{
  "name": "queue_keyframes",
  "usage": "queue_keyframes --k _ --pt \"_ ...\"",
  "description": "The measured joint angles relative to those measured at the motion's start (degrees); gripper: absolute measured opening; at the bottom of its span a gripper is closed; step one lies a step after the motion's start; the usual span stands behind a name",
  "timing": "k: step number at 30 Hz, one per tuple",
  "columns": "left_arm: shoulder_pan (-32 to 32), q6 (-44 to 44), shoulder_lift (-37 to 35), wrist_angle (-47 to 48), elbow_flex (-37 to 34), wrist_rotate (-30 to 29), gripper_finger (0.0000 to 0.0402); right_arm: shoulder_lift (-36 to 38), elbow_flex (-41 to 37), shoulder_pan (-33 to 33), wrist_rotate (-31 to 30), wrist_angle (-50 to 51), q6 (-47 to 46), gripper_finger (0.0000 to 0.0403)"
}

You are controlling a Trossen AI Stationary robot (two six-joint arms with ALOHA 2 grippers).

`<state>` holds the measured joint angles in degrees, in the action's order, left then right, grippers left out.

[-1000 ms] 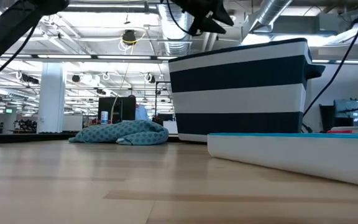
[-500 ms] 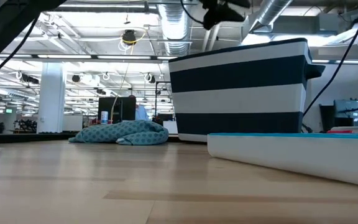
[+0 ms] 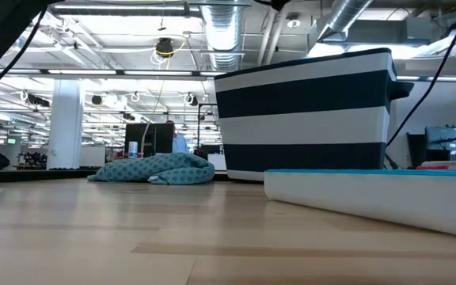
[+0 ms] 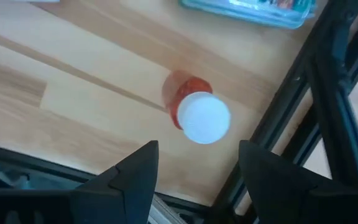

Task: Pick & place medical supplies in basket/bin
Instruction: Put the red medicine bottle into the blue bin

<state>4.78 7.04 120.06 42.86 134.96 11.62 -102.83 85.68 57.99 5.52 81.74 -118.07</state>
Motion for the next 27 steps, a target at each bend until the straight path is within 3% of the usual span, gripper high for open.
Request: queue_keyframes --k 15,27 --pt "-0.3 -1.0 -2.6 0.1 0.0 0.0 0.0193 -1.6 -0.1 0.1 -2.6 1.8 -0.5 0.0214" --pt "-0.5 -1.2 -2.6 0.3 0.0 0.0 0.0193 -1.0 -7.8 0.1 -2.6 -4.7 -1.1 0.0214"
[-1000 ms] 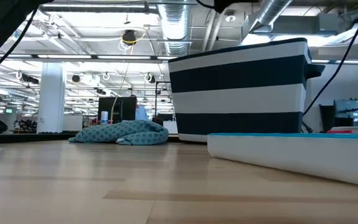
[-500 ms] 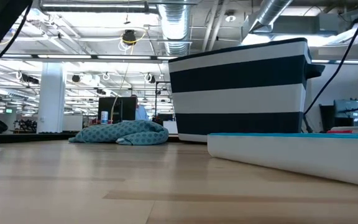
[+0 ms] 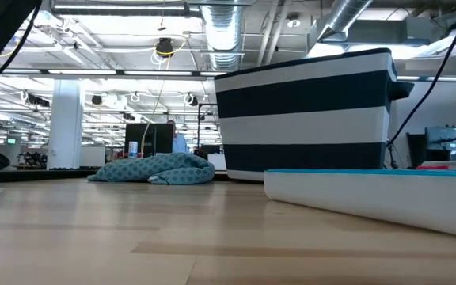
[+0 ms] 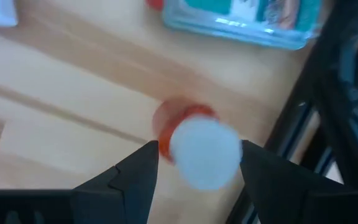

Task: Pick & place medical supplies in basket/bin
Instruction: Put the red medicine bottle into the blue bin

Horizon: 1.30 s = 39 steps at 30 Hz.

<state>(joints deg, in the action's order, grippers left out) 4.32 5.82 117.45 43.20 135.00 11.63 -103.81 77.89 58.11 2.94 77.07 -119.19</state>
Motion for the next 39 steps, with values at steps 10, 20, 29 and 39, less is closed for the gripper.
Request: queue_keyframes --k 10,20,29,39 --pt "0.0 0.0 0.0 0.1 0.0 0.0 0.0193 0.0 0.0 0.4 0.2 -0.2 0.3 0.0204" --pt "-0.1 0.0 0.0 1.2 0.0 0.0 0.0193 0.0 0.0 0.4 0.0 -0.1 0.5 0.0192" --pt "-0.1 0.2 0.1 1.2 0.0 0.0 0.0193 0.0 0.0 0.3 0.0 0.4 0.6 0.0187" --pt "-0.1 0.2 -0.1 1.4 0.0 0.0 0.0193 -0.1 0.0 0.3 0.0 0.4 1.1 0.0169"
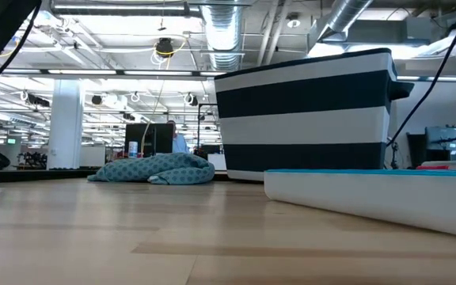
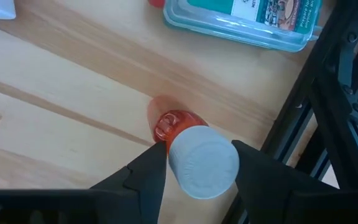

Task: Pick & place medical supplies in basket/bin
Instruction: Put the red medicine bottle into the blue bin

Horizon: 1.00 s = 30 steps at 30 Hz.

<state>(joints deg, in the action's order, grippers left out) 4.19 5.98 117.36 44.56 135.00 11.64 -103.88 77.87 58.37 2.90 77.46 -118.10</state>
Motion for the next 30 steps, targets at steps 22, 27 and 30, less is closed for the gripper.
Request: queue_keyframes --k 22,27,30 --pt "0.0 2.7 -12.0 7.3 0.0 -14.9 0.0193 7.6 12.9 -8.0 -51.9 6.6 27.6 0.0121" --pt "-0.1 3.0 -12.0 10.1 0.0 -17.1 0.0193 13.0 15.5 -19.7 -64.2 12.2 47.8 0.0122" --pt "-0.5 1.8 -12.0 14.4 0.0 -18.5 0.0193 17.4 15.6 -29.4 -70.2 11.6 58.8 0.0125"
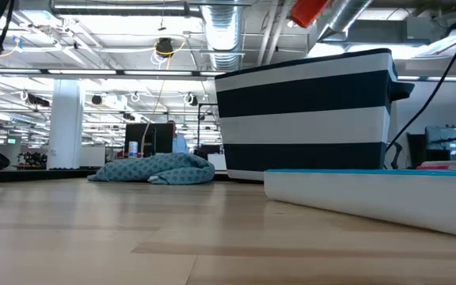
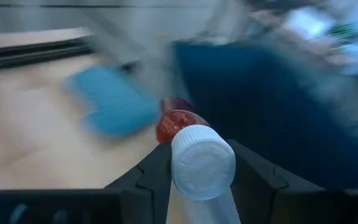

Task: Pick & place medical supplies in basket/bin
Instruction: Put the red medicine bottle into the blue bin, then put the green first aid kit box into the blue bin

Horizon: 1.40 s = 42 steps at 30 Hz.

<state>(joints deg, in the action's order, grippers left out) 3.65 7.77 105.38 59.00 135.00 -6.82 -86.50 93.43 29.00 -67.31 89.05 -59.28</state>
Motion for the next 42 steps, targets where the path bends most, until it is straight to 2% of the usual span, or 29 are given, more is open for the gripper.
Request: queue_keyframes --k 2,4,9,13,16,20,23,27,33,38,42 --pt "-0.5 -0.2 -0.3 3.8 0.0 -1.1 0.0193 2.1 0.0 -7.7 -2.3 0.4 5.2 0.0125" --pt "-1.3 -0.9 -0.5 7.1 0.0 -2.7 0.0193 4.0 0.0 -15.5 -1.3 0.3 8.9 0.0125" --pt "-3.3 -2.3 -0.5 13.1 0.0 -8.3 0.0193 5.7 -0.3 -34.2 10.1 0.2 15.9 0.0125" --pt "-4.6 -3.0 -0.5 13.4 0.0 -16.3 0.0193 5.4 -4.3 -42.2 17.1 -4.1 22.3 0.0126" --pt "-4.9 -3.0 -0.5 14.5 0.0 -22.7 0.0193 4.2 -7.4 -45.6 22.9 -6.9 27.0 0.0127" --pt "-4.9 -4.5 -0.5 17.7 0.0 -28.5 0.0193 1.6 -9.7 -49.0 23.3 -9.2 29.8 0.0136" --pt "-4.9 -6.5 -0.5 19.6 0.0 -30.7 0.0193 -0.7 -10.8 -51.4 26.2 -11.7 33.8 0.0154" --pt "-4.9 -7.6 -0.5 20.1 0.0 -31.5 0.0193 -5.2 -11.2 -54.5 31.7 -14.0 37.2 0.0188" --pt "-4.9 -7.6 -0.5 20.1 0.0 -31.4 0.0193 -11.0 -11.1 -57.7 33.8 -15.2 42.8 0.0227" --pt "-4.9 -8.2 -0.5 20.4 0.0 -31.4 0.0193 -12.3 -8.8 -57.4 34.4 -11.7 45.9 0.0233" --pt "-4.9 -10.1 -0.5 23.0 0.0 -31.2 0.0193 -10.7 -2.9 -55.5 34.4 -5.0 45.8 0.0234"
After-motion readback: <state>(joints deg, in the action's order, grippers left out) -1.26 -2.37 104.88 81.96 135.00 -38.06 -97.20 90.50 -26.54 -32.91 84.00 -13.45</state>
